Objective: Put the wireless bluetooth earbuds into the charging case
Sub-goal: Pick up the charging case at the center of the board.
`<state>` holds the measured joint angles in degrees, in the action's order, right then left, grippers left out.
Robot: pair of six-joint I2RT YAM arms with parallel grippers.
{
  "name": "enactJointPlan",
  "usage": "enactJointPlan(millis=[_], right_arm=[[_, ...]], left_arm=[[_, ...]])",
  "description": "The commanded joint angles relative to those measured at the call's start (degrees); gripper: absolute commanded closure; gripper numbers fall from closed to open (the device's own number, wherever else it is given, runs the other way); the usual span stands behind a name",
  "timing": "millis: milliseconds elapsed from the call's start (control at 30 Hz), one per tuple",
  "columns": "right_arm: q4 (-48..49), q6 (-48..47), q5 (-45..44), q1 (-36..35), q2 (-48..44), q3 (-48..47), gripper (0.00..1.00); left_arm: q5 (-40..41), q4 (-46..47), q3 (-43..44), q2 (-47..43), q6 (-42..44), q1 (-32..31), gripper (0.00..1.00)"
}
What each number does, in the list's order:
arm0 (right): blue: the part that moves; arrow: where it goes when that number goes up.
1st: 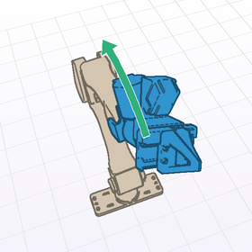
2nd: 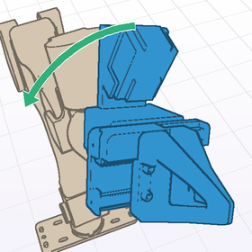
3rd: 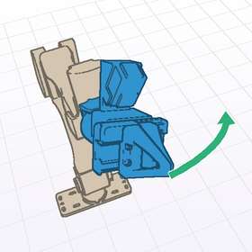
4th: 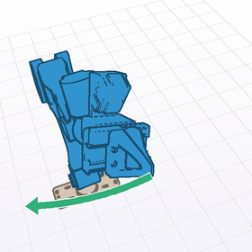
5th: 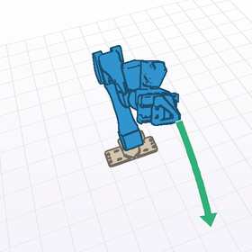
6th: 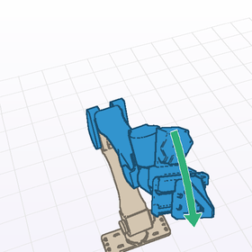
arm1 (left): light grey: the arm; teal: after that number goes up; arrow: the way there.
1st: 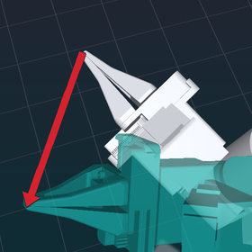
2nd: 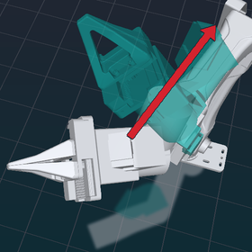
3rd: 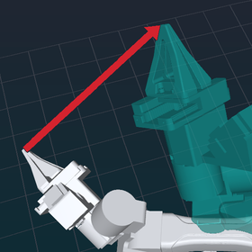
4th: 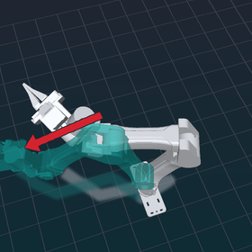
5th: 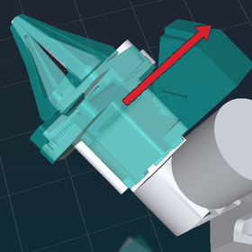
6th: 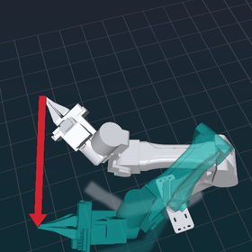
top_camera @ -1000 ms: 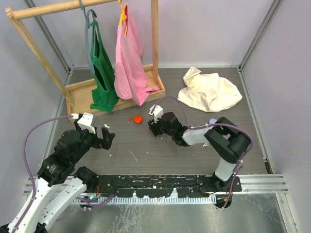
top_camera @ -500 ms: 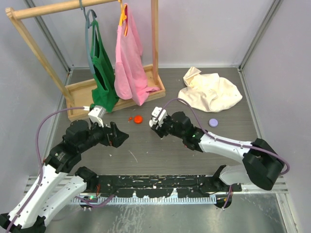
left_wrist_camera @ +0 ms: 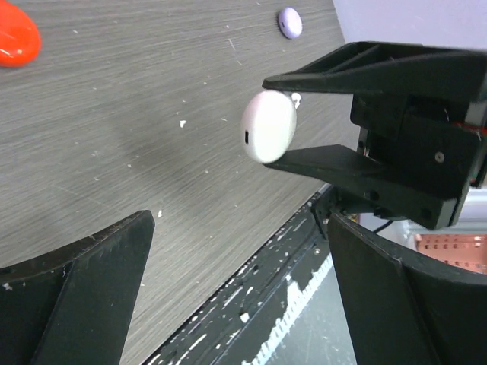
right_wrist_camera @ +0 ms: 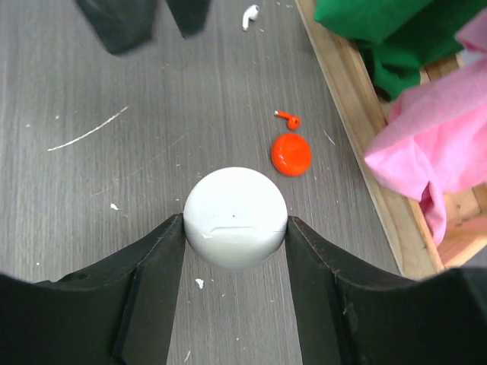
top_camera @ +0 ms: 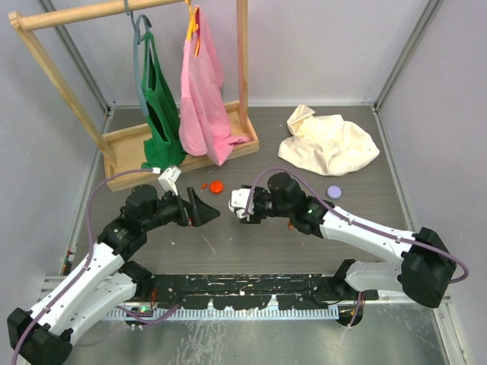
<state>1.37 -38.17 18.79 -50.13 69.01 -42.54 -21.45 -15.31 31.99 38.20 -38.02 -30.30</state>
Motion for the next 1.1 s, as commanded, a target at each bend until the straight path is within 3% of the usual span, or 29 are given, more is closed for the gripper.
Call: enactJointPlan(millis=[0,133,467,767,1067], right_arm=[[-4.72,-9.69,6.7,-0.63,-2.8,-4.48,0.54],[-7.88,-14.31,8.8,-0.97,-3.22,-6.23,0.55],[-17.75,-25.33,11.89,-1.84,-1.41,-12.91,0.56],[-20.7,-28.44,11.75,-3.67,-0.5,-15.24,0.56],[-22.43,-30.24,11.01,-4.53,0.76,-17.12,0.55]], left_arm=[[-5.16,12.33,-1.04,1.71,-5.18,0.05,0.01],[-7.54,16.76,-2.33,3.73,-7.29,0.05,0.06],[-15.59,26.22,-3.69,10.04,-10.19,0.07,0.28],[-20.06,32.11,-4.31,12.47,-10.89,0.07,0.41],[-24.42,34.43,-4.23,14.86,-11.64,0.07,0.6]])
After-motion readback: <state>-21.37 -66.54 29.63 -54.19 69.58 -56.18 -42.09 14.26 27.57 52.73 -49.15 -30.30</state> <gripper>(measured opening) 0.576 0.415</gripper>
